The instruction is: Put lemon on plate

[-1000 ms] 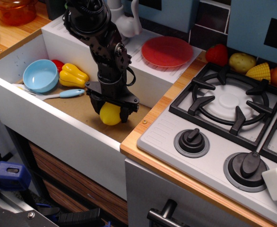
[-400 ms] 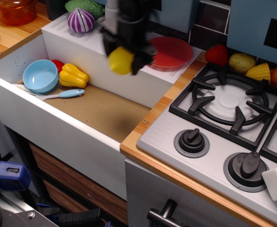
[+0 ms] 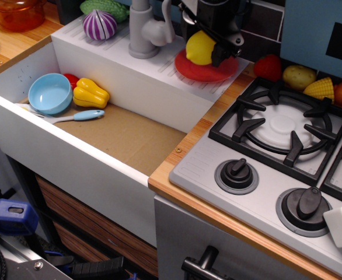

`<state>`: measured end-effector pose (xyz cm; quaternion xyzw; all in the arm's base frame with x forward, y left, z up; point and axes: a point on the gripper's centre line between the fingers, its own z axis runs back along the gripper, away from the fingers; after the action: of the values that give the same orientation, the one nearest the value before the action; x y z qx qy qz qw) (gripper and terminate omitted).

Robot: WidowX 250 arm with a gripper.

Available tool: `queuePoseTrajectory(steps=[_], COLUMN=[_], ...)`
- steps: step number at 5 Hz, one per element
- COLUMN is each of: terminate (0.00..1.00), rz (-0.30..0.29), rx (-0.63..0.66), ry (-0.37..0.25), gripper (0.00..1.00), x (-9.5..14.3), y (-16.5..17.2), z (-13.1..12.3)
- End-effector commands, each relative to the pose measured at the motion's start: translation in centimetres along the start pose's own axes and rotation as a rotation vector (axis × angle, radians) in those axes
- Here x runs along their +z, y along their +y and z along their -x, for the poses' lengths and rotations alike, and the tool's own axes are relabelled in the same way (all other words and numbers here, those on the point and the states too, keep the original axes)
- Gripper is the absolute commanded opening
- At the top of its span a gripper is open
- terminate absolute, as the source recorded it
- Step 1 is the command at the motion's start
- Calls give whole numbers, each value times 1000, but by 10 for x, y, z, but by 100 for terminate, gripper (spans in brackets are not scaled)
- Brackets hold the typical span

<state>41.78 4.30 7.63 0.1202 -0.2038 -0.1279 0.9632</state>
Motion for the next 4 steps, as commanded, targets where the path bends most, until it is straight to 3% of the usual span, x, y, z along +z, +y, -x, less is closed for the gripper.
queuePoseTrajectory(steps=[1,2,4], terminate=[0,0,0], rz=[-4,-4,-4], rx=[-113,-185,-185], ry=[-116,-165,-165], gripper=[0,100,100], x=[-1,-7,-7], y=[22,29,29], z=[-31,-34,-34])
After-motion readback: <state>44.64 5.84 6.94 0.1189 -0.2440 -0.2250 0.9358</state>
